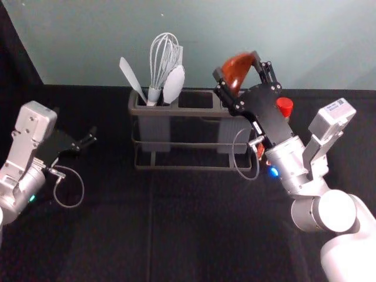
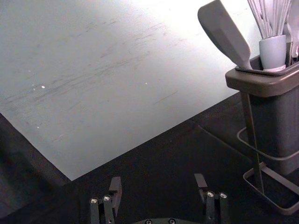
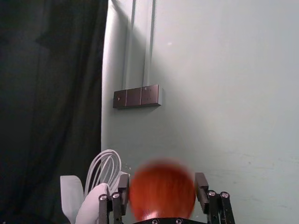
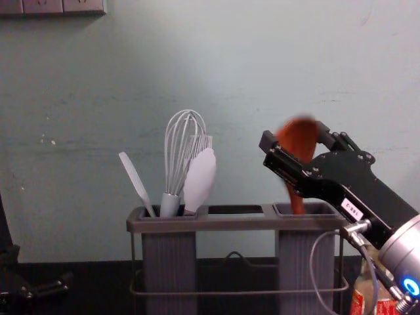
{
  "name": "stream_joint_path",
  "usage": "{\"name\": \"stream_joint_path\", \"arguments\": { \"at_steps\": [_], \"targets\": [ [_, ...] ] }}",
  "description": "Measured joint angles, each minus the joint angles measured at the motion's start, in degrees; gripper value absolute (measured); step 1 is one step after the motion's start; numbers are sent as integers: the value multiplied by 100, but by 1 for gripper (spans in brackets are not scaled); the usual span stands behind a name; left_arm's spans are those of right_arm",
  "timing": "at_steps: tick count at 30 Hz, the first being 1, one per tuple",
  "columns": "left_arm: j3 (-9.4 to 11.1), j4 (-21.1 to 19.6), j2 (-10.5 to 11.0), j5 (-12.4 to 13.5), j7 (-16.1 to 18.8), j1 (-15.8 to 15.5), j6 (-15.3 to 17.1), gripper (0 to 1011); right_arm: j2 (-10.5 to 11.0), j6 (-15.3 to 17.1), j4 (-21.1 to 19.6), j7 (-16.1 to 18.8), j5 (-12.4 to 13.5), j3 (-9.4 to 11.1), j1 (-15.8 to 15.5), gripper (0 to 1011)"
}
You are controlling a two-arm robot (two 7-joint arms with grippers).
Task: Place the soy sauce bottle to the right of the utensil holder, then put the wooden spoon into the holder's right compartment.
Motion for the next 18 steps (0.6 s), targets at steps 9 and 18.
{"name": "stream_joint_path", "arguments": {
  "at_steps": [9,18],
  "targets": [
    [0,0,0,0,0,0,0,1011,-18,-7,-91,-39,-1,54,-9,1002],
    [0,0,0,0,0,0,0,1011,3,-3,-277,-48,49,121,-21,1002]
  ]
}}
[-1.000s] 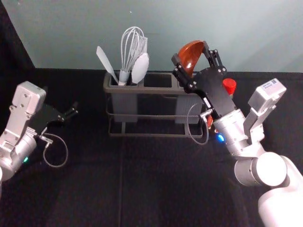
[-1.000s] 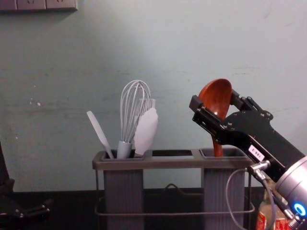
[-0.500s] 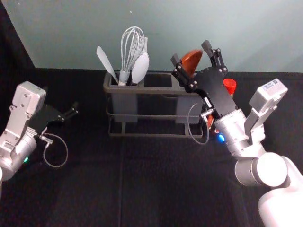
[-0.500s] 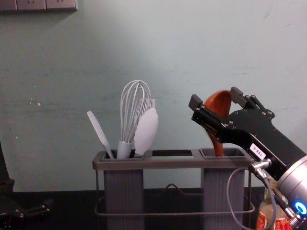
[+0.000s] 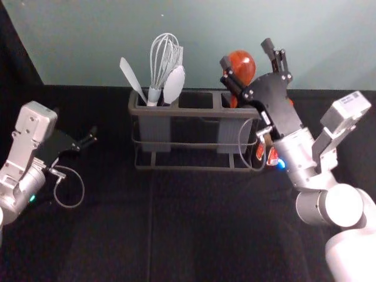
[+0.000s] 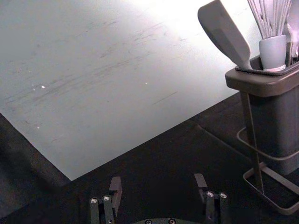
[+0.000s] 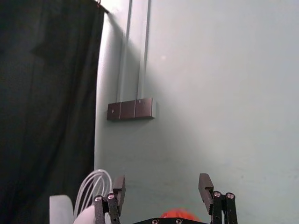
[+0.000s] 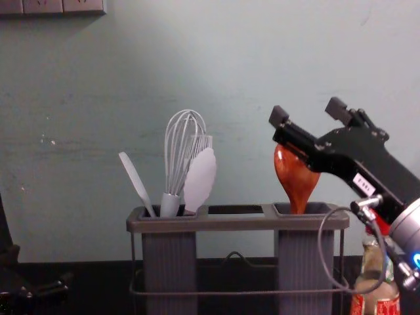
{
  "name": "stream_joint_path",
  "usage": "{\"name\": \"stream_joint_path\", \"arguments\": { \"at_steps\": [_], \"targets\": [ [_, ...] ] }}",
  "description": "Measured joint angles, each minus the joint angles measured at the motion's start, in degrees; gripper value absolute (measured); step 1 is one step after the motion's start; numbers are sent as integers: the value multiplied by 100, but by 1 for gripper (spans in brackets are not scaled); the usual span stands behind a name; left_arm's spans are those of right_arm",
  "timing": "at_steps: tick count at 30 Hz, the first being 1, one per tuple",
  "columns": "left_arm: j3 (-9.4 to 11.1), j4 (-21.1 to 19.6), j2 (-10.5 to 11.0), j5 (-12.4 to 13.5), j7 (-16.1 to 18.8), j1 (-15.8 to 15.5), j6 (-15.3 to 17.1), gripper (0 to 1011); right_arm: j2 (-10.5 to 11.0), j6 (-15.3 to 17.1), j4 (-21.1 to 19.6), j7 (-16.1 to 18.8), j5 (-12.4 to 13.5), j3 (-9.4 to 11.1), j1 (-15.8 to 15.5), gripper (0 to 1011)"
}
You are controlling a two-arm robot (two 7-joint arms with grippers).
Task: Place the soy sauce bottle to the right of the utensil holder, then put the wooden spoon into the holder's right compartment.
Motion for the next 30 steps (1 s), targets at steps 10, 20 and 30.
{"name": "stream_joint_path", "arguments": {
  "at_steps": [10,20,30],
  "targets": [
    [0,0,0,0,0,0,0,1011,189,54,-598,-59,11,203,-69,1002],
    [0,0,0,0,0,0,0,1011,499,124,-914,-137,25,598,-50,1002],
    [0,0,0,0,0,0,0,1011,663,143,-953,-188,39,930,-90,1003]
  ]
}}
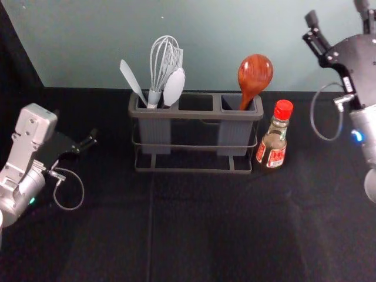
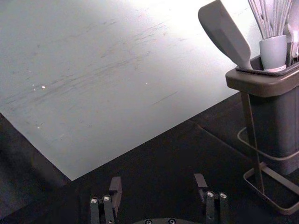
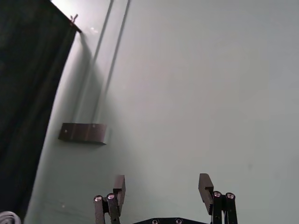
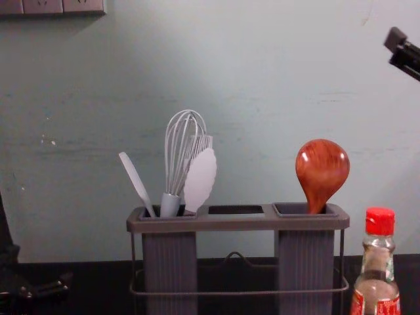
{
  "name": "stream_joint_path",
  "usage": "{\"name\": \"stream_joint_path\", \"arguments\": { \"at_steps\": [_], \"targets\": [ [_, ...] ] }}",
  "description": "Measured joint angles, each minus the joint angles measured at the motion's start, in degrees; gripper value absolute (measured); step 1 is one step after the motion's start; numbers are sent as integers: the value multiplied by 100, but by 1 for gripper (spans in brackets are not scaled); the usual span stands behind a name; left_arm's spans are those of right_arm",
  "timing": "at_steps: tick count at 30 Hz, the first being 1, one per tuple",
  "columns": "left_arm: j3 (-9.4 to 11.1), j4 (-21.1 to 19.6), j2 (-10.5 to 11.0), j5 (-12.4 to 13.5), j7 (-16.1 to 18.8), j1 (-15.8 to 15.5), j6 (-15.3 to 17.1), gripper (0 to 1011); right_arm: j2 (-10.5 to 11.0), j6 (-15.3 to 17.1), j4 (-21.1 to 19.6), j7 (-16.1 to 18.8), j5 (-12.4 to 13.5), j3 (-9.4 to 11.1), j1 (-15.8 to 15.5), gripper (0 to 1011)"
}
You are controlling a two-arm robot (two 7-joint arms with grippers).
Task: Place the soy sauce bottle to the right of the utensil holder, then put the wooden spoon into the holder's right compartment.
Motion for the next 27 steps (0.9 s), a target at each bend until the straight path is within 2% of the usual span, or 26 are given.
{"name": "stream_joint_path", "arguments": {
  "at_steps": [4,8,10,11,12,13,17,21,27],
  "targets": [
    [0,0,0,0,0,0,0,1011,84,30,20,-47,-85,138,-14,1003],
    [0,0,0,0,0,0,0,1011,208,310,12,-235,-383,299,-77,1002],
    [0,0,0,0,0,0,0,1011,264,579,-36,-368,-582,337,-128,1002],
    [0,0,0,0,0,0,0,1011,324,912,-104,-505,-774,361,-189,1002],
    [0,0,0,0,0,0,0,1011,324,912,-104,-505,-774,361,-189,1003],
    [0,0,0,0,0,0,0,1011,398,1337,-184,-631,-951,374,-257,1002],
    [0,0,0,0,0,0,0,1011,575,2232,-277,-714,-1093,344,-362,1003],
    [0,0,0,0,0,0,0,1011,682,2627,-243,-705,-1116,259,-402,1003],
    [0,0,0,0,0,0,0,1011,761,2869,-48,-694,-1146,114,-421,1003]
  ]
}}
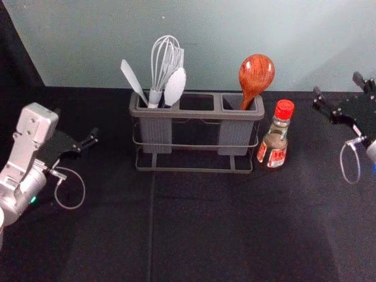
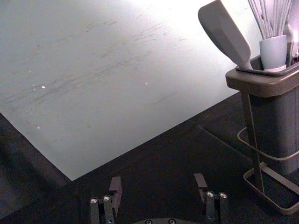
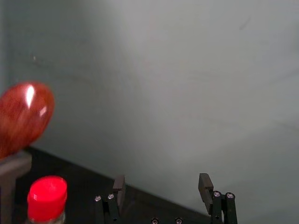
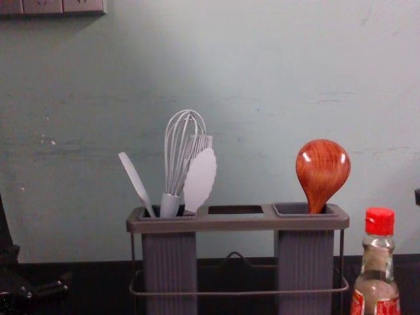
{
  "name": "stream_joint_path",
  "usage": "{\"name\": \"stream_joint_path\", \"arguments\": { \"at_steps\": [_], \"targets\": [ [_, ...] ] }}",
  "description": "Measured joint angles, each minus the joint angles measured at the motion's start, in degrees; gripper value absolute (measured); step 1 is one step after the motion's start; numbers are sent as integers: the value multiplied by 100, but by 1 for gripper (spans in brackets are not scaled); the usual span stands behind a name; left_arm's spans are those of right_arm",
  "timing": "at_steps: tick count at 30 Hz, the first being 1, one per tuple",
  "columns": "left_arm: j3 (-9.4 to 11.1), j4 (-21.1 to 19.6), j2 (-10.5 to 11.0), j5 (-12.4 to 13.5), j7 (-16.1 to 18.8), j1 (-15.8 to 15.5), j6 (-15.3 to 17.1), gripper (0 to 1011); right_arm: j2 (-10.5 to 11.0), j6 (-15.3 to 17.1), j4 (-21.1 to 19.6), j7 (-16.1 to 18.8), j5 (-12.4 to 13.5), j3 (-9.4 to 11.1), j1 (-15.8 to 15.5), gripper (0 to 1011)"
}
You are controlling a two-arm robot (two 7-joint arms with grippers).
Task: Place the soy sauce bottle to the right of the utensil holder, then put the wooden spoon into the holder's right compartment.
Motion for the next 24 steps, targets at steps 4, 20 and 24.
{"name": "stream_joint_path", "arguments": {
  "at_steps": [4,20,24],
  "targets": [
    [0,0,0,0,0,0,0,1011,33,113,122,18,18,-94,-6,1002],
    [0,0,0,0,0,0,0,1011,87,221,367,106,164,-358,-22,1003],
    [0,0,0,0,0,0,0,1011,93,218,407,106,173,-403,-24,1003]
  ]
}}
